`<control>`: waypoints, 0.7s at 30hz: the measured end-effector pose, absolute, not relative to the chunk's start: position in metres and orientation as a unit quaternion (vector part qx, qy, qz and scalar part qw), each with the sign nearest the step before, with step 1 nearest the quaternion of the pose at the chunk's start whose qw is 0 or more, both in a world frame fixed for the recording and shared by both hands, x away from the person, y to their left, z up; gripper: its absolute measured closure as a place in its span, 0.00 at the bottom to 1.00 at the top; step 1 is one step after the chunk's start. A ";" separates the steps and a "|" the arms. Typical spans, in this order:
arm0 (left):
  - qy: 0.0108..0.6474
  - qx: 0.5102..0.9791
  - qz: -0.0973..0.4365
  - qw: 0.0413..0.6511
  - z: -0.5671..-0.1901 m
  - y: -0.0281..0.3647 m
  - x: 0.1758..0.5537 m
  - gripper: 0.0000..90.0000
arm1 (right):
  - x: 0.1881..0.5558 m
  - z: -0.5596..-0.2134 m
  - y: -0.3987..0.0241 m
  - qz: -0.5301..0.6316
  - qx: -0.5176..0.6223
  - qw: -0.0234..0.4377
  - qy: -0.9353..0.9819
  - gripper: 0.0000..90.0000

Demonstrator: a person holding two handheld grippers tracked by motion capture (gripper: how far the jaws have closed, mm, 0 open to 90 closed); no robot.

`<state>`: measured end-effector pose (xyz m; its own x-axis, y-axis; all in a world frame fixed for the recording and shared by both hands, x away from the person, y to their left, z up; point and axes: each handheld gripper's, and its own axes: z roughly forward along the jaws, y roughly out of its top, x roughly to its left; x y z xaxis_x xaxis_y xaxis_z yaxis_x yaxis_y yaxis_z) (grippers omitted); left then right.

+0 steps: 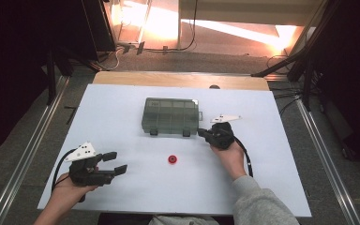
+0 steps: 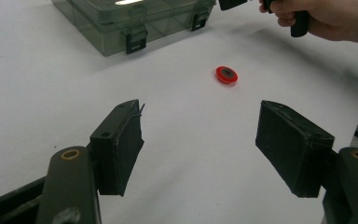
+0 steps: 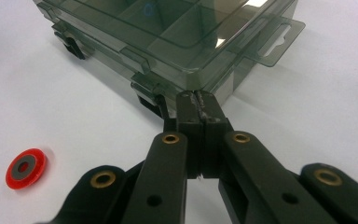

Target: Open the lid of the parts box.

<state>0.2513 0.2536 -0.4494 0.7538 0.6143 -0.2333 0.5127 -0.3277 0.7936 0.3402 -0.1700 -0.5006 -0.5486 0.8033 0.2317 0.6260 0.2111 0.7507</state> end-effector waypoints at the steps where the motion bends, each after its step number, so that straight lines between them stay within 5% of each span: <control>1: 0.348 0.812 0.053 0.465 -0.449 0.254 0.251 0.35 | 0.340 -0.501 -0.170 0.424 0.463 0.105 0.771 1.00; 21: 0.372 0.801 0.062 0.465 -0.448 0.254 0.262 0.34 | 0.346 -0.489 -0.171 0.438 0.463 0.092 0.765 1.00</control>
